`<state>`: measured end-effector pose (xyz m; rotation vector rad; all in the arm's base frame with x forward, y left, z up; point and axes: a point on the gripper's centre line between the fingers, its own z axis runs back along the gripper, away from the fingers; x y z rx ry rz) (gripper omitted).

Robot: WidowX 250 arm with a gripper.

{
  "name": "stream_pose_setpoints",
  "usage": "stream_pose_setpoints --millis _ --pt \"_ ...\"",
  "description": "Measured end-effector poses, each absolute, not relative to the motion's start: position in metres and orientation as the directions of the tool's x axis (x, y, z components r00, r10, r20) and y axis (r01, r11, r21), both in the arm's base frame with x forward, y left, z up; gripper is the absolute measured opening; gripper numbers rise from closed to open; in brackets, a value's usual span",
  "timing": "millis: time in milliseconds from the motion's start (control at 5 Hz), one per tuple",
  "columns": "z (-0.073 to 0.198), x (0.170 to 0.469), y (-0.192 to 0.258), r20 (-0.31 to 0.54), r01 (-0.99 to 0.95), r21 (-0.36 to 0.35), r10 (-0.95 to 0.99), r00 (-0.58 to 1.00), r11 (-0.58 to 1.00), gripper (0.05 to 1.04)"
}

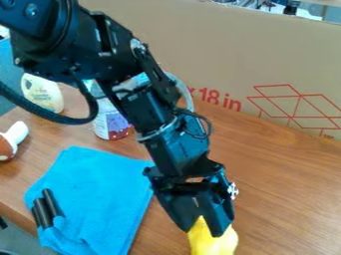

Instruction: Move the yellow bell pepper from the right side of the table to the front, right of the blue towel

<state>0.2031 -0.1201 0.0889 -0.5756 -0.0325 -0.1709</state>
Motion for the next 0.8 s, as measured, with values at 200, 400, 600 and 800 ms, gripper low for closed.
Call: stream_pose_setpoints --millis 200,400,600,800 --pt "0.114 0.209 -0.116 0.147 0.205 -0.486 -0.152 0.977 0.850 1.012" --pt "0.137 0.216 -0.104 0.170 0.204 -0.345 -0.152 0.974 0.916 1.009" --pt "0.146 0.222 -0.087 0.178 0.204 -0.233 -0.164 0.970 0.951 1.005" --pt "0.149 0.239 -0.063 0.216 0.203 -0.146 -0.169 0.962 0.968 1.002"
